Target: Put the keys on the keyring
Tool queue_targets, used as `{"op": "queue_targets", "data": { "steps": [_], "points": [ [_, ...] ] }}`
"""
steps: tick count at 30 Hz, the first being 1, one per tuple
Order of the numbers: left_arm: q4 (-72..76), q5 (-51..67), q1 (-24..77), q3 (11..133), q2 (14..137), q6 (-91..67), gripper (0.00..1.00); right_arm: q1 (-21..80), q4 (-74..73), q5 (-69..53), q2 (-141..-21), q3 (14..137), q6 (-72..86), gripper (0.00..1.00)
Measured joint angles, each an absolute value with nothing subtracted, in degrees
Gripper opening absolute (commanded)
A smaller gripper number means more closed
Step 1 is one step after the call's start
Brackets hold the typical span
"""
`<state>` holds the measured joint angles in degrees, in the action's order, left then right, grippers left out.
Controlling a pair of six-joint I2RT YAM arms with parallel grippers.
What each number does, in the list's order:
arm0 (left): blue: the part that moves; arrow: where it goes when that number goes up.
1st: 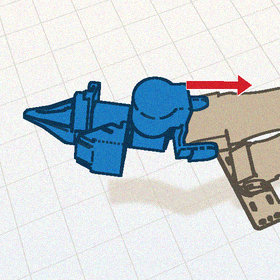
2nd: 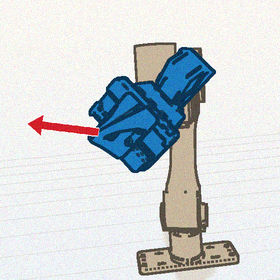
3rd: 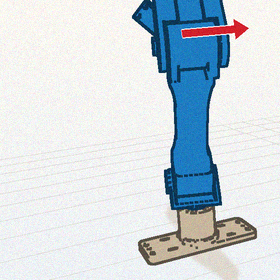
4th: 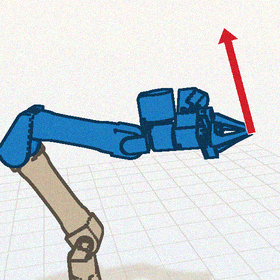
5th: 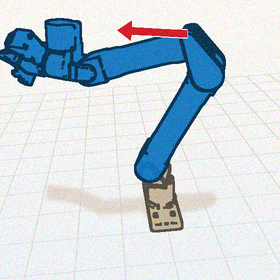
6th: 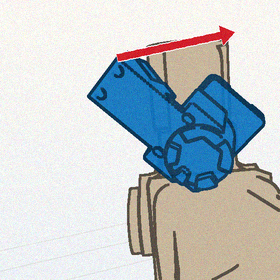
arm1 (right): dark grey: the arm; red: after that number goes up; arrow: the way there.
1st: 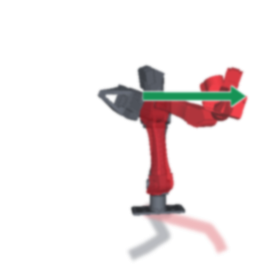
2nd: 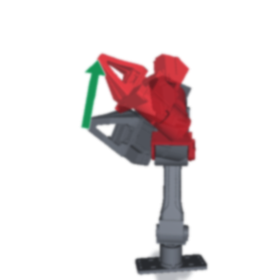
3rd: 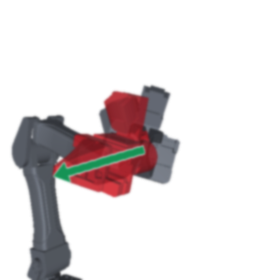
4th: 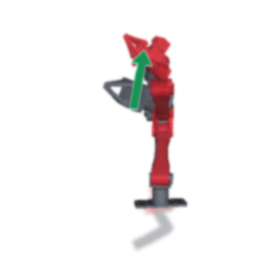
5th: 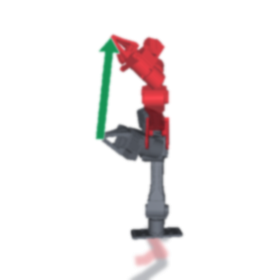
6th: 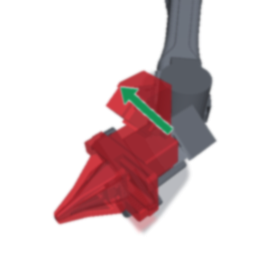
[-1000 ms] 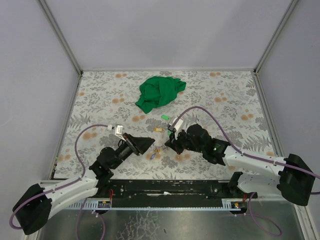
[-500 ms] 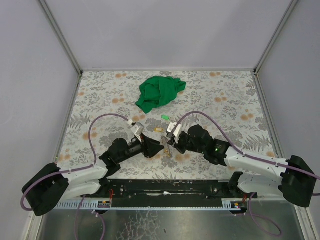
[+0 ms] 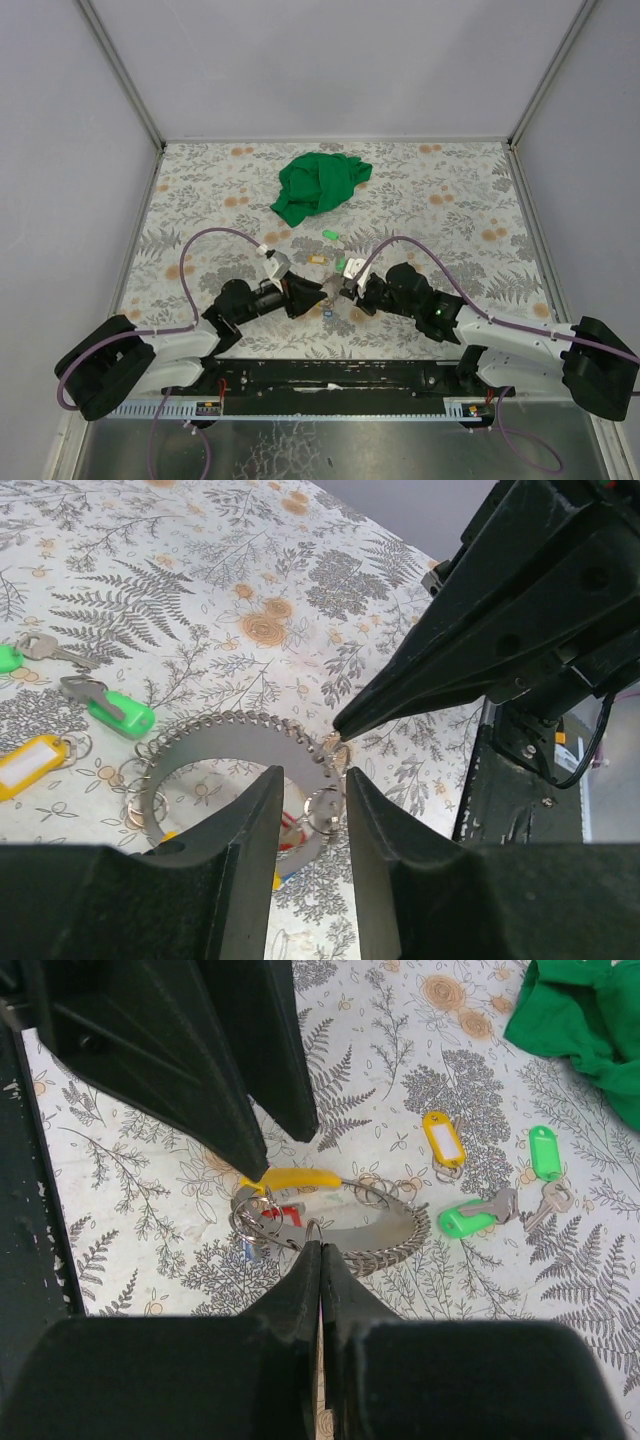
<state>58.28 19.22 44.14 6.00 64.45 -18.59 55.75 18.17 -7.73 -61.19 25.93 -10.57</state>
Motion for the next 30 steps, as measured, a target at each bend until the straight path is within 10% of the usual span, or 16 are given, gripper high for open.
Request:
{"op": "queue_targets", "data": {
  "steps": [30],
  "points": [
    [64.55,41.87,38.13,11.92,79.31,-9.15,0.23,55.75,25.89,-13.21,-57.69,21.26,-14.68,0.00]
  ]
}}
